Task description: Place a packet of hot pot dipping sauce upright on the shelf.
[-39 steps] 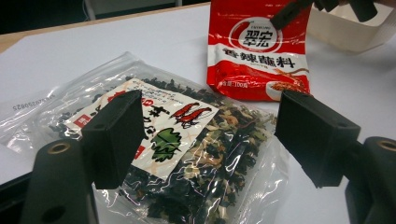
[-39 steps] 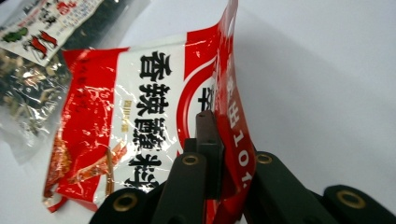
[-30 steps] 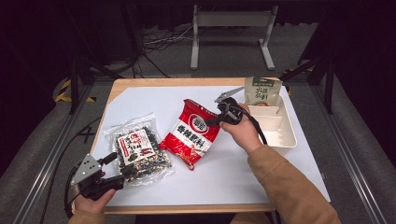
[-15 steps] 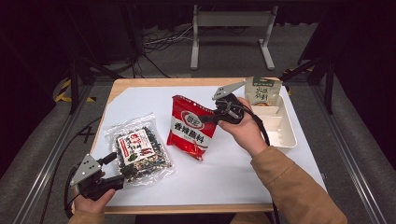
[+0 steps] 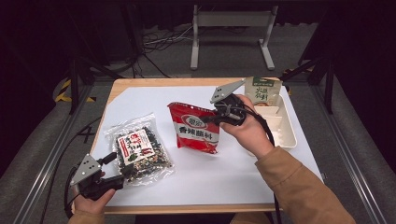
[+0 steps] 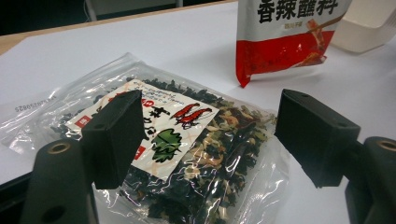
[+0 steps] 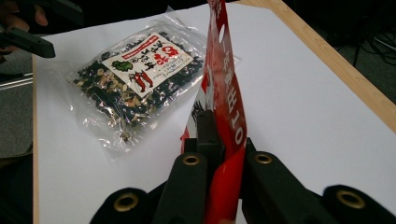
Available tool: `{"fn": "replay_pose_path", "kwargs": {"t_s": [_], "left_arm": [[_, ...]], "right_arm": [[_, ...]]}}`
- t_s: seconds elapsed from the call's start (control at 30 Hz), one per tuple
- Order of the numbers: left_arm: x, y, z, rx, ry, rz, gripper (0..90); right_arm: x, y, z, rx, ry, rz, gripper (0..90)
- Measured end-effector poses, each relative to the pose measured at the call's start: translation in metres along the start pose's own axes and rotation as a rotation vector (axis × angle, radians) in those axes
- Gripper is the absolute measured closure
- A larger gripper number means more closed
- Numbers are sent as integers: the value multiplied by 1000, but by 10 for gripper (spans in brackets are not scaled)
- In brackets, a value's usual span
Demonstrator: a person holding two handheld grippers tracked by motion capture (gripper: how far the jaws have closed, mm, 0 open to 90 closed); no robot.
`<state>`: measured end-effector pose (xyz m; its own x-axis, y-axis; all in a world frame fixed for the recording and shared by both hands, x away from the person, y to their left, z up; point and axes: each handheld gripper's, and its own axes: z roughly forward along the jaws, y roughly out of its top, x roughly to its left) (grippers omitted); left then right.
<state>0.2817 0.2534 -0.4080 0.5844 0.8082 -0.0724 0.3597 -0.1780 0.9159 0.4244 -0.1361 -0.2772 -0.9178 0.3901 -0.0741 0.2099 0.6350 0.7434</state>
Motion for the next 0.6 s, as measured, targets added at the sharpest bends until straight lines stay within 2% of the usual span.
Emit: {"fn": "replay_pose_path", "kwargs": {"t_s": [0.3, 0.6], "left_arm": [[0, 0, 1, 5, -1, 1, 242], [1, 0, 0, 5, 1, 3, 242]], "right_arm": [[-1, 4, -18, -3, -27, -37, 887], [-3, 8, -35, -15, -36, -48, 888]]}}
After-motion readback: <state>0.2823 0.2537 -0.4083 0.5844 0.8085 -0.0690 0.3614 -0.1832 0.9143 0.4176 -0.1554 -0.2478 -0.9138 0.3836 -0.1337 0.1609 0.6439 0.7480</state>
